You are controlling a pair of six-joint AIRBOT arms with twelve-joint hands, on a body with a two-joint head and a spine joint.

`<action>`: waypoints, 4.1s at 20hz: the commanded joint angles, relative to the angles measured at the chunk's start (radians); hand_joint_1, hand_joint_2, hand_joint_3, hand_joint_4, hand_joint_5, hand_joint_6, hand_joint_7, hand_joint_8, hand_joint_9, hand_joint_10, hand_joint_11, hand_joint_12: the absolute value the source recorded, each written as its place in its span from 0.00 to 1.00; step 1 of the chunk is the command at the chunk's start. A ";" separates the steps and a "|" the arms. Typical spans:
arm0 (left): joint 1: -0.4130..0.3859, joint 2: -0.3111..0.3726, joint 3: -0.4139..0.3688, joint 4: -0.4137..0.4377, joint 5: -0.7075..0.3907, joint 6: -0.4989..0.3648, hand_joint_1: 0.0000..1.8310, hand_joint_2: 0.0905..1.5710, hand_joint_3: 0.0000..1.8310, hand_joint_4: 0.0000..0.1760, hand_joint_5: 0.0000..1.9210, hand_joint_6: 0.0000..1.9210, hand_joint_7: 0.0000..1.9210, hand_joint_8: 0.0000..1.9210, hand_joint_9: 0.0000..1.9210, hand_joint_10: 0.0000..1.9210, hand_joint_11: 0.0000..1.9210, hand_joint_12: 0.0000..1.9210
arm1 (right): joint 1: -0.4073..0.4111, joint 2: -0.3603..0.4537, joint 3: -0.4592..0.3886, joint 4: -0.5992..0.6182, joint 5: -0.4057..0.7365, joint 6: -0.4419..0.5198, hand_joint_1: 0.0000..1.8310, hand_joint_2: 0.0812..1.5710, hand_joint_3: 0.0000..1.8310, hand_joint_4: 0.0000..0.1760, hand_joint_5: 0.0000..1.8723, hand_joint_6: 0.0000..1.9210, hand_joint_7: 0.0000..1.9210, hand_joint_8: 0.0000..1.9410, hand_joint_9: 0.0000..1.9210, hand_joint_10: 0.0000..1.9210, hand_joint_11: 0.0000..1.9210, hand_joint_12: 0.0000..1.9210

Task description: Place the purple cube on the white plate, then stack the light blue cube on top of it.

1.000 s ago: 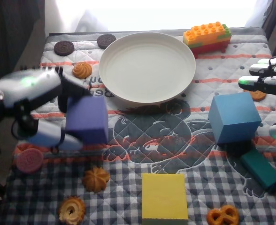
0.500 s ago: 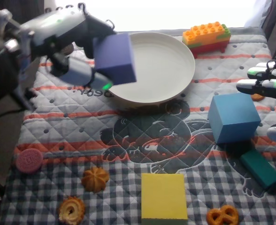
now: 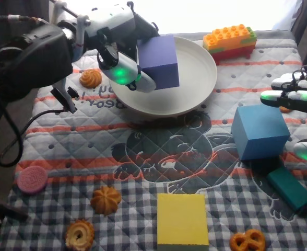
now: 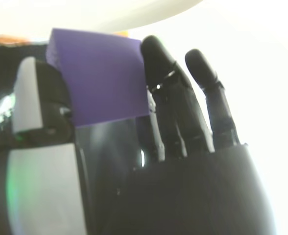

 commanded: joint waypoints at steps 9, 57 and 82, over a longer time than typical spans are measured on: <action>-0.008 -0.071 0.113 -0.063 -0.023 -0.008 0.48 0.65 0.00 0.06 0.48 0.02 0.45 0.34 0.29 0.62 0.08 0.81 | 0.017 -0.006 0.012 0.017 0.119 0.015 0.10 0.83 0.00 0.53 0.16 0.00 0.12 0.00 0.13 0.00 0.14 0.08; 0.460 0.440 -0.560 0.134 -0.614 -0.294 0.46 0.47 0.00 1.00 0.07 0.00 0.16 0.00 0.18 0.00 0.00 0.25 | 0.157 -0.194 0.174 -0.033 -0.096 0.125 0.67 0.73 0.00 0.00 0.40 0.63 0.52 0.59 0.45 0.65 0.37 0.86; 0.528 0.432 -0.566 0.095 -0.635 -0.322 0.39 0.53 0.00 0.98 0.10 0.00 0.16 0.00 0.17 0.00 0.00 0.23 | 0.527 -0.372 0.384 -0.051 -0.146 0.128 0.74 0.72 0.00 0.00 0.43 0.64 0.46 0.57 0.46 0.67 0.40 0.80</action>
